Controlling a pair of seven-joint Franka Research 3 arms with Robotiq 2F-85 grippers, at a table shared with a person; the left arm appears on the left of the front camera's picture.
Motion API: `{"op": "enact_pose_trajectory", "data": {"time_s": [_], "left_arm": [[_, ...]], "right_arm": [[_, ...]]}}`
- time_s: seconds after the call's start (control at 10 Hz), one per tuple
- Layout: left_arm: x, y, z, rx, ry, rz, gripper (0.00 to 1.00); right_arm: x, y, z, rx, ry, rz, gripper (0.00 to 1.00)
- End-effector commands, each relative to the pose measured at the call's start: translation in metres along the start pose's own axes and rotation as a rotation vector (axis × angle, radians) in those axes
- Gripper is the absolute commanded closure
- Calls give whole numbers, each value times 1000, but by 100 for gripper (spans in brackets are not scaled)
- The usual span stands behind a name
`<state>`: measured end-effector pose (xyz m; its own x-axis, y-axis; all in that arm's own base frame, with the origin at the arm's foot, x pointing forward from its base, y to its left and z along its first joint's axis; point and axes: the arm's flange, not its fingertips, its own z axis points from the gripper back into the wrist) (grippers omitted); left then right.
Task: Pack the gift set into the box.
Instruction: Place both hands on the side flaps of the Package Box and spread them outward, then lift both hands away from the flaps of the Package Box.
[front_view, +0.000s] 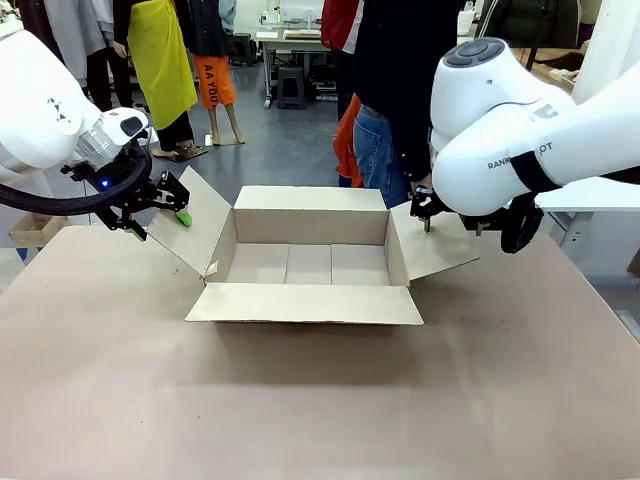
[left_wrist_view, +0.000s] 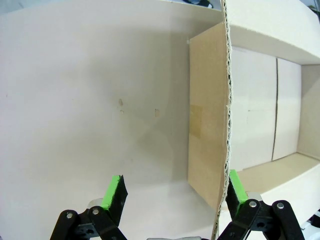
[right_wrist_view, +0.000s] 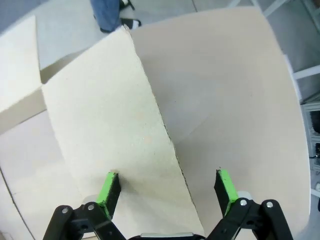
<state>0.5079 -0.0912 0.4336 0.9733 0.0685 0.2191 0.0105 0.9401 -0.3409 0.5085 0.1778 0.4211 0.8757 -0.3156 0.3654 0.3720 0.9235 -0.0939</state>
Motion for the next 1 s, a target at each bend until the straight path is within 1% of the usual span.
{"op": "enact_pose_trajectory", "data": {"time_s": [0.0, 0.9], "left_arm": [[-1, -1, 2, 12, -2, 13, 0], [-1, -1, 2, 12, -2, 13, 0]], "right_arm": [[-1, 9, 12, -6, -11, 21, 0], [-1, 9, 12, -6, -11, 21, 0]]}}
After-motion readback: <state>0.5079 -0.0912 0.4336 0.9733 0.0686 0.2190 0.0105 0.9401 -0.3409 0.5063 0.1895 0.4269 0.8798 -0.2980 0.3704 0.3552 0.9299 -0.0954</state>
